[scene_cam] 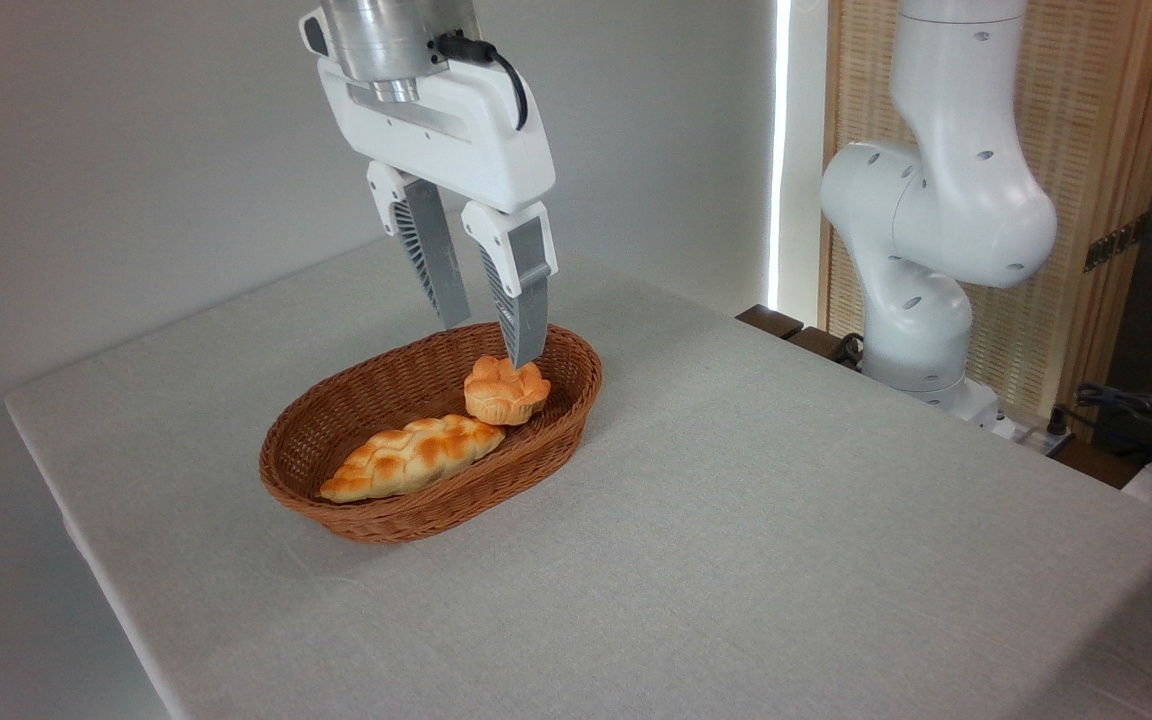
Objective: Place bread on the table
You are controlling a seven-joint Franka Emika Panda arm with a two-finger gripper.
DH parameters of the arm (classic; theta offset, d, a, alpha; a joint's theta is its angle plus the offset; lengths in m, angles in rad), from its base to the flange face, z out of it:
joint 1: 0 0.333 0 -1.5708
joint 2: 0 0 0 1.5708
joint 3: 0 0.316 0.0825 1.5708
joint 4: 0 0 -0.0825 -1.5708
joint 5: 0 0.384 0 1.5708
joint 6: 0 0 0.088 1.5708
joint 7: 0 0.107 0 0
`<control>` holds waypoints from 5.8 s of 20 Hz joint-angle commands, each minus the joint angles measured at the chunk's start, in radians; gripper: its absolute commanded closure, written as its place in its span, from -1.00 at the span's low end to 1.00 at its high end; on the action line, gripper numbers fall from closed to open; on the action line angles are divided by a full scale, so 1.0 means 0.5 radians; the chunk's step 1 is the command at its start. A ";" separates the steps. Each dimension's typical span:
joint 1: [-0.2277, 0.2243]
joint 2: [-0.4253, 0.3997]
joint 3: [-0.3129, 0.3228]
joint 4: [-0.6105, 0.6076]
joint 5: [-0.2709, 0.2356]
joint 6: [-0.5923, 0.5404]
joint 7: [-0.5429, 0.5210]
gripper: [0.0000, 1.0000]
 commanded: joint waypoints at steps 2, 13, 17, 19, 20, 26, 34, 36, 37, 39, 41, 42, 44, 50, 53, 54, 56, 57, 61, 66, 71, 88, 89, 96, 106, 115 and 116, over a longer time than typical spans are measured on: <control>-0.168 -0.166 0.006 -0.317 -0.080 0.027 -0.015 -1.00; -0.401 -0.240 0.006 -0.670 -0.117 0.382 -0.242 -1.00; -0.469 -0.237 0.003 -0.789 -0.227 0.465 -0.270 -1.00; -0.530 -0.237 0.003 -0.900 -0.227 0.658 -0.288 -1.00; -0.555 -0.234 0.000 -0.949 -0.227 0.738 -0.297 -1.00; -0.592 -0.228 -0.064 -1.136 -0.127 1.042 -0.279 -1.00; -0.595 -0.225 -0.070 -1.183 -0.095 1.067 -0.276 -0.07; -0.595 -0.225 -0.070 -1.183 -0.095 1.057 -0.273 0.18; -0.595 -0.228 -0.070 -1.180 -0.095 1.057 -0.270 0.29; -0.595 -0.228 -0.070 -1.180 -0.092 1.051 -0.270 0.35; -0.595 -0.231 -0.070 -1.177 -0.095 1.048 -0.266 0.35; -0.592 -0.234 -0.070 -1.173 -0.092 1.045 -0.266 0.35; -0.592 -0.234 -0.067 -1.164 -0.089 1.042 -0.266 0.35; -0.592 -0.234 -0.067 -1.161 -0.006 1.033 -0.273 0.36; -0.592 -0.234 -0.070 -1.131 -0.003 0.950 -0.270 0.38; -0.592 -0.234 -0.067 -1.112 -0.003 0.914 -0.270 0.38; -0.592 -0.234 -0.064 -1.060 -0.003 0.855 -0.270 0.40; -0.589 -0.231 -0.058 -1.020 -0.003 0.831 -0.270 0.45; -0.564 -0.228 -0.012 -0.806 0.082 0.668 -0.273 0.45; -0.564 -0.219 0.261 -0.637 0.318 0.652 -0.212 0.34; -0.564 -0.075 0.580 -0.643 0.539 0.848 0.154 0.18; -0.567 0.101 0.608 -0.698 0.577 1.014 0.126 -1.00; -0.567 0.091 0.602 -0.683 0.573 1.005 0.123 -1.00; -0.448 0.061 0.394 -0.224 0.340 0.415 -0.171 -1.00; -0.037 0.064 0.117 0.097 0.033 0.024 -0.147 -1.00; 0.065 0.064 0.040 0.094 0.033 0.024 -0.098 -1.00; 0.065 0.064 0.034 0.094 0.033 0.024 -0.079 -1.00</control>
